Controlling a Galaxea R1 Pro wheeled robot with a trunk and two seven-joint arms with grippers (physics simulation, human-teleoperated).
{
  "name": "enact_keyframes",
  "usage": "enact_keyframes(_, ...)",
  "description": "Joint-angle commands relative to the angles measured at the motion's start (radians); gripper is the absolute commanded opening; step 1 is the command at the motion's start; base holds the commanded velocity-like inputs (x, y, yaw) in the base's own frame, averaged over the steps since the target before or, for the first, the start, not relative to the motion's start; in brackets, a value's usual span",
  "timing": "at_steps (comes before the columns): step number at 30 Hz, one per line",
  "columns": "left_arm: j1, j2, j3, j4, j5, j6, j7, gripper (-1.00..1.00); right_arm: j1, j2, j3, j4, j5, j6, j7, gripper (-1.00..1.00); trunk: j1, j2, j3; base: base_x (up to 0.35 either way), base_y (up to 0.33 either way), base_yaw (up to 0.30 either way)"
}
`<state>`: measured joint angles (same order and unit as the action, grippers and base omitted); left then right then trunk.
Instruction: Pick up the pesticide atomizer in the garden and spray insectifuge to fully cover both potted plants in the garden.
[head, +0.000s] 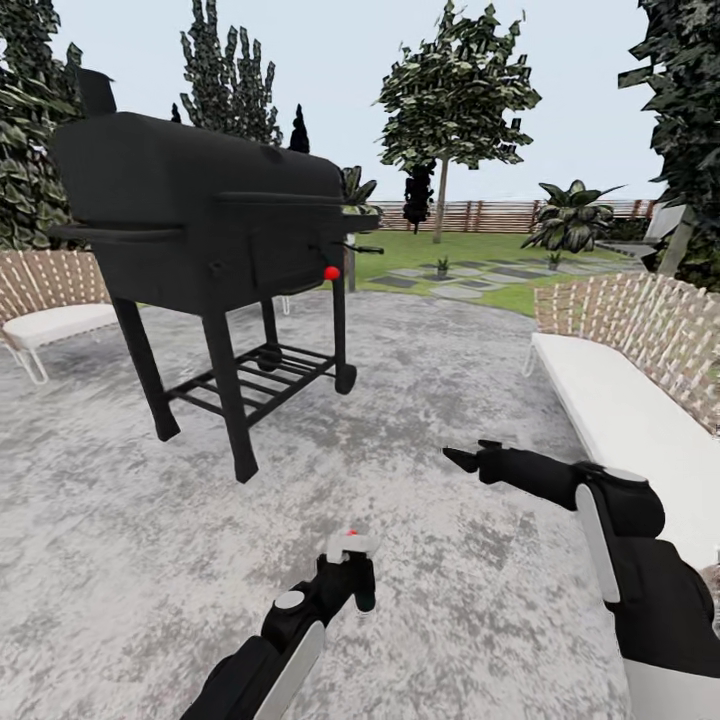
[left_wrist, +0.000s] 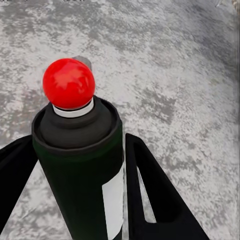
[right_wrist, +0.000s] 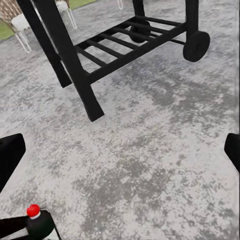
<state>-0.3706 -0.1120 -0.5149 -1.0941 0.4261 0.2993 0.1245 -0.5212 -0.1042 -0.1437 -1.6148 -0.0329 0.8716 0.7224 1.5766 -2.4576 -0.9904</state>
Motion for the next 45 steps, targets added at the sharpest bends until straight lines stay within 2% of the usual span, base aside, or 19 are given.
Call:
enact_keyframes(1, -0.001, 0.002, -0.003, -0.002, 0.009, 0.003, 0.013, -1.0, -0.002, -0.001, -0.002, -0.001, -0.001, 0.002, 0.007, 1.0, 0.0, 0.0, -0.001, 0.34, 0.0, -0.279)
enact_keyframes(12, -0.001, 0.001, 0.003, 0.001, 0.016, 0.003, -0.002, -1.0, -0.002, 0.001, -0.001, -0.001, 0.005, 0.008, 0.008, 1.0, 0.0, 0.0, -0.001, 0.34, 0.0, -0.279)
enact_keyframes(16, -0.001, 0.006, 0.003, 0.003, 0.055, 0.003, -0.003, -1.0, 0.0, 0.009, 0.003, 0.001, 0.009, 0.011, 0.004, 1.0, 0.0, 0.0, -0.001, 0.34, 0.0, -0.279)
enact_keyframes(22, -0.001, 0.008, 0.004, 0.005, 0.069, 0.0, 0.008, -1.0, 0.002, 0.016, 0.047, 0.014, 0.019, 0.009, -0.001, 1.0, 0.0, 0.0, -0.001, 0.34, 0.0, -0.279)
enact_keyframes(28, -0.001, 0.008, 0.004, 0.01, 0.071, -0.001, 0.01, -1.0, 0.004, 0.021, 0.169, 0.042, 0.031, -0.002, -0.065, 1.0, 0.0, 0.0, -0.001, 0.34, 0.0, -0.279)
enact_keyframes(31, -0.001, 0.008, 0.004, 0.012, 0.071, -0.002, 0.009, -1.0, 0.005, 0.022, 0.195, 0.046, 0.028, -0.004, -0.09, 1.0, 0.0, 0.0, -0.001, 0.34, 0.0, -0.279)
enact_keyframes(37, -0.001, 0.009, 0.005, 0.014, 0.071, -0.002, 0.001, -1.0, 0.006, 0.023, 0.208, 0.048, 0.026, -0.005, -0.105, 1.0, 0.0, 0.0, -0.001, 0.34, 0.0, -0.279)
enact_keyframes(45, -0.001, 0.009, 0.006, 0.014, 0.071, -0.005, 0.001, -1.0, 0.008, 0.022, 0.205, 0.042, 0.022, -0.006, -0.1, 1.0, 0.0, 0.0, -0.001, 0.34, 0.018, -0.156)
